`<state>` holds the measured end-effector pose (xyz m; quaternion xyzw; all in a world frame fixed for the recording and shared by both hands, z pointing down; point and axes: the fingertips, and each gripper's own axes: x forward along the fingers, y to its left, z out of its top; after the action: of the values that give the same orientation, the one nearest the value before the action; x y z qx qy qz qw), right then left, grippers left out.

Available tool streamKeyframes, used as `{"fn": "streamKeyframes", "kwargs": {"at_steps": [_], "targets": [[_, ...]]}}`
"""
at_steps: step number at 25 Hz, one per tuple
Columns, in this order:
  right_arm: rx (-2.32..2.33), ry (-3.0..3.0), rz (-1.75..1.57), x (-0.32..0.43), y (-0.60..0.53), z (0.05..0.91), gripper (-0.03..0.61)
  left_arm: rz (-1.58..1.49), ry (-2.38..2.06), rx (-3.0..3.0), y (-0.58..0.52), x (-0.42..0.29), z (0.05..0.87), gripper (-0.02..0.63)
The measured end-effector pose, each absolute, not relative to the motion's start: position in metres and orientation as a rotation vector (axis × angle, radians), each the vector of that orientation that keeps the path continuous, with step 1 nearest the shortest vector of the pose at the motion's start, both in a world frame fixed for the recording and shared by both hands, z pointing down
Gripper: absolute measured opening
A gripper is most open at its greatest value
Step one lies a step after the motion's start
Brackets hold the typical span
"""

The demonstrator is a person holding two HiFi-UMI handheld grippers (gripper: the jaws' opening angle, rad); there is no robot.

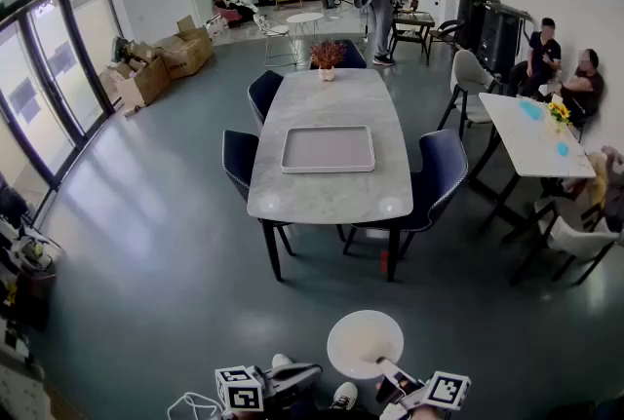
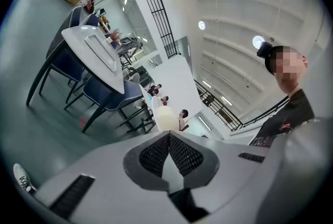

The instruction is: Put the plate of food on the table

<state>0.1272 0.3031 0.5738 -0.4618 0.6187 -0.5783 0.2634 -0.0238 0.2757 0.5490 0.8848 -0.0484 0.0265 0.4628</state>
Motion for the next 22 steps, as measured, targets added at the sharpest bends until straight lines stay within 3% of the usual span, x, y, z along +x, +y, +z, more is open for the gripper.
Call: {"fn": "streamKeyframes", "kwargs": {"at_steps": [22], "targets": [[-1.262, 1.601, -1.576, 0.140, 0.303, 0.577, 0.020, 0.072, -0.100, 2.168, 0.272, -0.005, 0.531, 0.006]]}}
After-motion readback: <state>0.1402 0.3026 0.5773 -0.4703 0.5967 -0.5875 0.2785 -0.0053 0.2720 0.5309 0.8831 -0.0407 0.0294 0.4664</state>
